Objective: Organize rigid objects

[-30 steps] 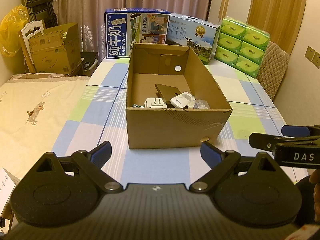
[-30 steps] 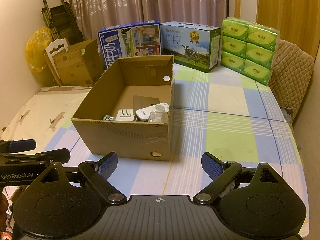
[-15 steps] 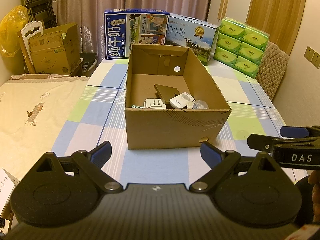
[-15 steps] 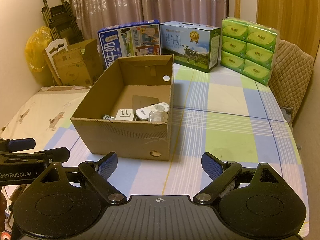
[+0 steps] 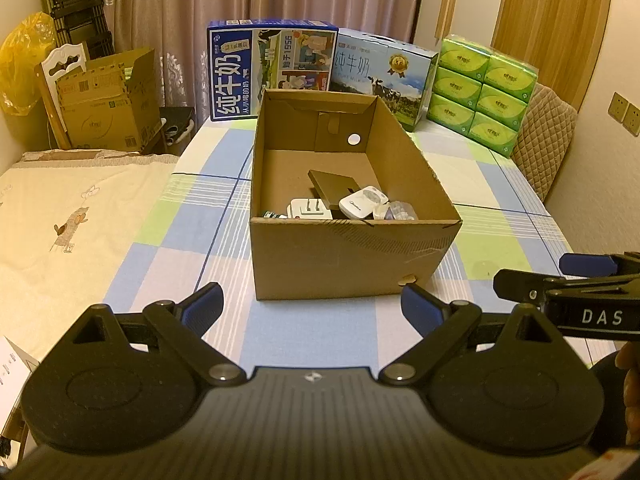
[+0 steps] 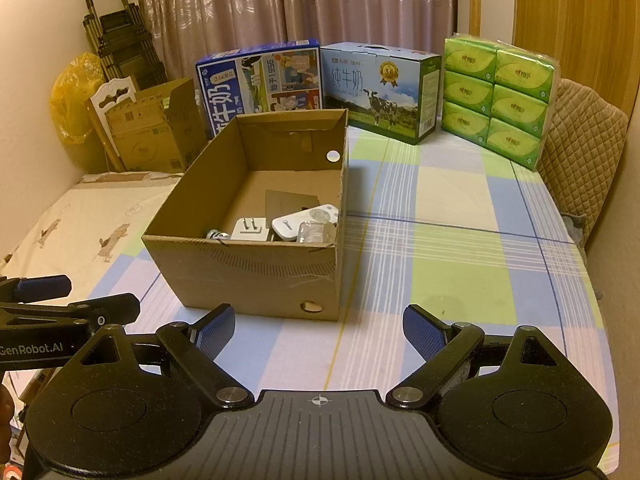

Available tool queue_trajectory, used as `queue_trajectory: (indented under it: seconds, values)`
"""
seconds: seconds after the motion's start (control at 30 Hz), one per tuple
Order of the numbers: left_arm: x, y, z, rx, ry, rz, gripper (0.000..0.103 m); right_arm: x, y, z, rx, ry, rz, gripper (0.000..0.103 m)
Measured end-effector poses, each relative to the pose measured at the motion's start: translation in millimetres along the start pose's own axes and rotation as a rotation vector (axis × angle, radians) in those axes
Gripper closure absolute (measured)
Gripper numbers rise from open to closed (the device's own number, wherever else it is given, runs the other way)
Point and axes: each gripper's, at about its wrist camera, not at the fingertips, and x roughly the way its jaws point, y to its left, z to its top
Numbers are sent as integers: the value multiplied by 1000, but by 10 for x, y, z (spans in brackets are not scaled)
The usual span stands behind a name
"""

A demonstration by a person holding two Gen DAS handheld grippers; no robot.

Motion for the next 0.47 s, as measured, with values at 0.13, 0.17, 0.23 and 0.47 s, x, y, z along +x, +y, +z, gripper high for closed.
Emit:
queue_trajectory:
  seconds: [0.13,0.17,0.23,0.47]
  values:
    - [-4,2,1,0,1,0,9,-1,-1,-1,0,0,0,15]
    - [-4,2,2,-1,0,1,9,-1,-1,-1,0,-1,0,15]
    - [-4,3,1,0,0,-2,9,-5,-5,4,1,-2,-1,15]
    - [-43,2,-15,-3,-22,-19,9,-6,-7,5,1,-2,-1,15]
